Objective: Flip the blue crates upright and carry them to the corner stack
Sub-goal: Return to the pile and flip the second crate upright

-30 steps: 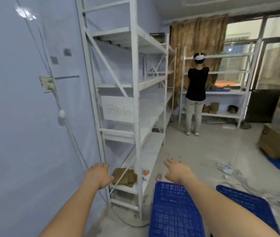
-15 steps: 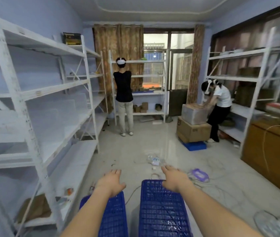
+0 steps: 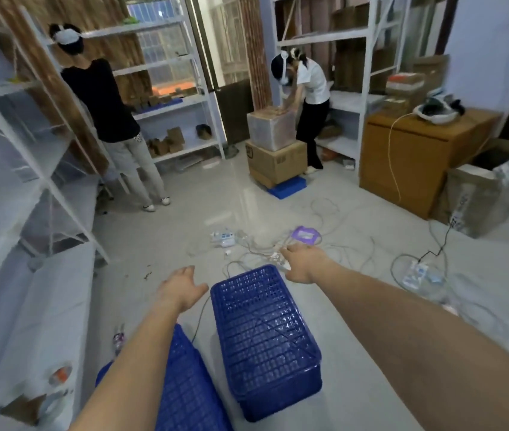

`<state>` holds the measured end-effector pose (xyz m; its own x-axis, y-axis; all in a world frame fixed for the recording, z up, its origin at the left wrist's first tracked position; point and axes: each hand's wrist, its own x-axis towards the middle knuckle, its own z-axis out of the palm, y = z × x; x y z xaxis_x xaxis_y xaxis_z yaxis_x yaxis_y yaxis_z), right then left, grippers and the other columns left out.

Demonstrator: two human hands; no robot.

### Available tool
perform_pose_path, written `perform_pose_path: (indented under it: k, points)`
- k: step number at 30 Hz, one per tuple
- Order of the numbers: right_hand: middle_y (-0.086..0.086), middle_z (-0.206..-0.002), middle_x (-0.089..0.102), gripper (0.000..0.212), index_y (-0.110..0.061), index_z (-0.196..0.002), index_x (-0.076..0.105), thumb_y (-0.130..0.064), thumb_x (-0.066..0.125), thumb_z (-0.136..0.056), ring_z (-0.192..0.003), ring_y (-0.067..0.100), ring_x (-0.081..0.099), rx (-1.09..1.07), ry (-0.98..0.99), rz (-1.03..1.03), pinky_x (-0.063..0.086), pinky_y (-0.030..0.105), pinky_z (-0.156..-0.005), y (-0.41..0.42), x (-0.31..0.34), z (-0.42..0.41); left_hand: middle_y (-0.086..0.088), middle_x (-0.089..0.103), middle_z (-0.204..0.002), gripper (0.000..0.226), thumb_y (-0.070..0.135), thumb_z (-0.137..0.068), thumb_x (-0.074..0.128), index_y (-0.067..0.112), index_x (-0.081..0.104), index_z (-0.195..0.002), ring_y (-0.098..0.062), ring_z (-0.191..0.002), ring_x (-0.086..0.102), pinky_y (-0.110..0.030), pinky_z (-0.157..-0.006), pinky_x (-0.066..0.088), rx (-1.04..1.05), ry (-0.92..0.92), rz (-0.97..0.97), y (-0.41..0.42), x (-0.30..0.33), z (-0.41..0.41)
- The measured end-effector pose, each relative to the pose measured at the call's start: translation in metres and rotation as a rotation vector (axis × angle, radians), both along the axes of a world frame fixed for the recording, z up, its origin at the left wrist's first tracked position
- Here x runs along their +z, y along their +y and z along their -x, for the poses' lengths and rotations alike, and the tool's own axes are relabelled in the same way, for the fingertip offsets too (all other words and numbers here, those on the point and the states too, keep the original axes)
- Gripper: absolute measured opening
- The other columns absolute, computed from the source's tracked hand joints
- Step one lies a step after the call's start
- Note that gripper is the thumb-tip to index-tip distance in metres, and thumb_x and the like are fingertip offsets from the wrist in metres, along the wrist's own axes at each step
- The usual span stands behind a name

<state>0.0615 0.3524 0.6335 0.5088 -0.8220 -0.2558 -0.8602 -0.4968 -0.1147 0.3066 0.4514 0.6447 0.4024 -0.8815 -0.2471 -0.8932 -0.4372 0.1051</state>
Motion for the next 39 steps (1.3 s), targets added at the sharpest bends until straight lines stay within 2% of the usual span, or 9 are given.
perform_pose_path:
  k: [6, 10, 16, 19, 24, 29, 31, 35, 39]
  points:
    - [0.008, -0.152, 0.034, 0.062, -0.013, -0.146, 0.030, -0.037, 0.048, -0.091, -0.138, 0.028, 0.035, -0.037, -0.009, -0.024, 0.029, 0.039, -0.112, -0.094, -0.019, -0.019, -0.010, 0.031, -0.157, 0.072, 0.046, -0.091, 0.047, 0.013, 0.025, -0.151, -0.026, -0.143, 0.033, -0.038, -0.114, 0.030, -0.076, 0.053, 0.025, -0.128, -0.016, -0.009]
    - [0.004, -0.155, 0.030, 0.065, -0.016, -0.146, 0.030, -0.039, 0.049, -0.090, -0.140, 0.029, 0.032, -0.076, 0.009, -0.086, 0.033, 0.043, -0.112, -0.157, -0.035, -0.020, -0.009, 0.029, -0.158, 0.072, 0.044, -0.091, 0.047, 0.014, 0.024, -0.152, -0.025, -0.144, 0.031, -0.036, -0.114, 0.030, -0.082, 0.104, -0.021, -0.188, -0.036, -0.005]
    - [0.006, -0.155, 0.030, 0.063, -0.014, -0.148, 0.026, -0.036, 0.045, -0.092, -0.137, 0.028, 0.038, 0.014, 0.044, -0.214, 0.033, 0.039, -0.109, -0.246, -0.090, -0.032, -0.009, 0.028, -0.158, 0.070, 0.043, -0.092, 0.046, 0.012, 0.025, -0.151, -0.024, -0.144, 0.029, -0.034, -0.115, 0.028, 0.032, 0.201, -0.075, -0.254, -0.092, -0.011]
    - [0.007, -0.149, 0.037, 0.058, -0.015, -0.147, 0.029, -0.032, 0.043, -0.093, -0.132, 0.027, 0.042, 0.040, 0.044, -0.293, 0.035, 0.037, -0.105, -0.283, -0.123, -0.041, -0.010, 0.041, -0.149, 0.060, 0.041, -0.092, 0.047, 0.013, 0.038, -0.144, -0.025, -0.135, 0.040, -0.034, -0.109, 0.035, 0.121, 0.269, -0.107, -0.274, -0.133, -0.017]
    - [0.007, -0.149, 0.038, 0.056, -0.014, -0.145, 0.032, -0.034, 0.043, -0.093, -0.132, 0.026, 0.043, 0.032, 0.062, -0.472, 0.037, 0.036, -0.105, -0.317, -0.210, -0.047, -0.005, 0.054, -0.133, 0.052, 0.048, -0.086, 0.044, 0.017, 0.050, -0.127, -0.024, -0.113, 0.055, -0.041, -0.095, 0.049, 0.278, 0.407, -0.200, -0.281, -0.232, -0.020]
    - [0.003, -0.160, 0.019, 0.066, -0.014, -0.152, 0.014, -0.037, 0.039, -0.097, -0.142, 0.022, 0.030, -0.089, 0.078, -0.627, 0.029, 0.033, -0.114, -0.321, -0.341, -0.032, -0.006, 0.021, -0.160, 0.068, 0.042, -0.097, 0.042, 0.012, 0.018, -0.153, -0.023, -0.144, 0.029, -0.034, -0.114, 0.029, 0.373, 0.454, -0.344, -0.276, -0.368, -0.013]
    - [0.002, -0.161, 0.013, 0.068, -0.014, -0.153, 0.009, -0.037, 0.040, -0.097, -0.145, 0.020, 0.025, -0.159, 0.086, -0.686, 0.025, 0.034, -0.116, -0.313, -0.401, -0.024, -0.005, 0.015, -0.162, 0.071, 0.046, -0.096, 0.042, 0.015, 0.016, -0.154, -0.023, -0.144, 0.029, -0.037, -0.116, 0.031, 0.414, 0.477, -0.366, -0.271, -0.436, -0.011]
    - [0.001, -0.162, 0.011, 0.067, -0.014, -0.153, 0.007, -0.034, 0.040, -0.098, -0.147, 0.018, 0.021, -0.234, 0.071, -0.733, 0.023, 0.034, -0.116, -0.294, -0.486, -0.019, -0.002, 0.000, -0.164, 0.072, 0.046, -0.097, 0.038, 0.015, 0.009, -0.155, -0.019, -0.151, 0.007, -0.036, -0.119, 0.024, 0.423, 0.455, -0.455, -0.256, -0.528, -0.011]
    - [0.001, -0.161, 0.015, 0.068, -0.015, -0.153, 0.010, -0.034, 0.043, -0.097, -0.146, 0.020, 0.024, -0.324, 0.040, -0.794, 0.026, 0.037, -0.115, -0.279, -0.558, -0.022, -0.001, 0.004, -0.164, 0.073, 0.042, -0.096, 0.044, 0.016, 0.010, -0.155, -0.021, -0.150, 0.014, -0.038, -0.115, 0.032, 0.486, 0.452, -0.435, -0.234, -0.602, -0.026]
